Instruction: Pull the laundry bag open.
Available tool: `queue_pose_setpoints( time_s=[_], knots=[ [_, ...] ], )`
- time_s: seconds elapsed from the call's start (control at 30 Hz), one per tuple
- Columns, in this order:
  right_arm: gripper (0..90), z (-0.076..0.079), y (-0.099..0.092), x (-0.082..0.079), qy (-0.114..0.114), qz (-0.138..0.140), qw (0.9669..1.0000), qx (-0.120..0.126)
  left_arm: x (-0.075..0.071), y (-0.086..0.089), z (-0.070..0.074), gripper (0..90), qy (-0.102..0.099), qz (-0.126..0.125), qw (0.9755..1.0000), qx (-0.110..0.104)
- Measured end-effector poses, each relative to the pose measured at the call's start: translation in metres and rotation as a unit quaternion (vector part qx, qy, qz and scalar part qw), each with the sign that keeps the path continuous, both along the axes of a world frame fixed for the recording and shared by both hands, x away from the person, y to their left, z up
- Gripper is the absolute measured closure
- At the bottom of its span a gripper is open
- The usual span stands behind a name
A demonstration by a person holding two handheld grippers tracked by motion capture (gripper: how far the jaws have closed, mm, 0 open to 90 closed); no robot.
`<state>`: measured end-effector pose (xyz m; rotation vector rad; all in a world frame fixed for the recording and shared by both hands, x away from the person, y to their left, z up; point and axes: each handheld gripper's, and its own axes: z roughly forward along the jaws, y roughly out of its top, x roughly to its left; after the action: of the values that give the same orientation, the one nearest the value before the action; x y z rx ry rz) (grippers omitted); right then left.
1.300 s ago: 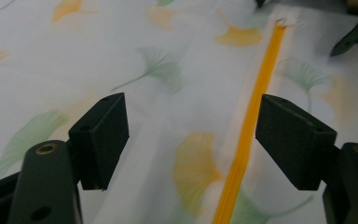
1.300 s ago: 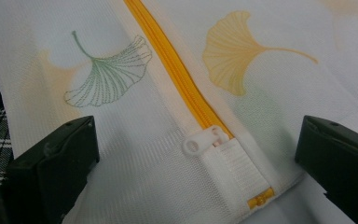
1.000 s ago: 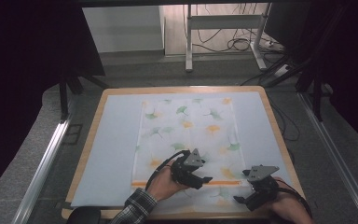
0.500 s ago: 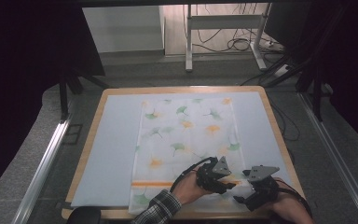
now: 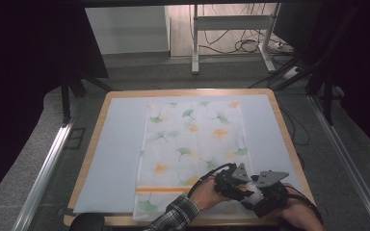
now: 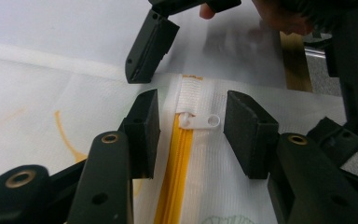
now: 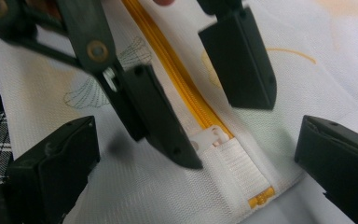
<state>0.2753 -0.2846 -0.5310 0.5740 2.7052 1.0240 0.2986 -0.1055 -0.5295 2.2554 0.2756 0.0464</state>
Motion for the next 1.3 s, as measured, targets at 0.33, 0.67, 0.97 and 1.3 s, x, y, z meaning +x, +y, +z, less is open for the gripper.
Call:
queue_pose_setpoints(
  time_s=[0.33,0.67,0.97,1.3],
  knots=[
    [0.0,0.000,0.000,0.000,0.001,-0.001,1.0000,0.000,0.010,-0.001,-0.001,64.1,0.041,0.005,0.9991,-0.007],
    [0.0,0.000,0.000,0.000,0.001,-0.001,1.0000,0.001,0.014,0.005,0.005,83.7,0.055,0.006,0.9983,-0.016],
    [0.1,0.000,0.000,0.000,0.001,-0.002,1.0000,0.002,0.014,0.007,0.007,90.0,0.037,0.009,0.9993,-0.002],
    [1.2,0.000,0.000,0.000,0.001,-0.004,1.0000,0.001,0.011,0.011,0.011,90.0,0.021,0.008,0.9997,0.007]
  ],
)
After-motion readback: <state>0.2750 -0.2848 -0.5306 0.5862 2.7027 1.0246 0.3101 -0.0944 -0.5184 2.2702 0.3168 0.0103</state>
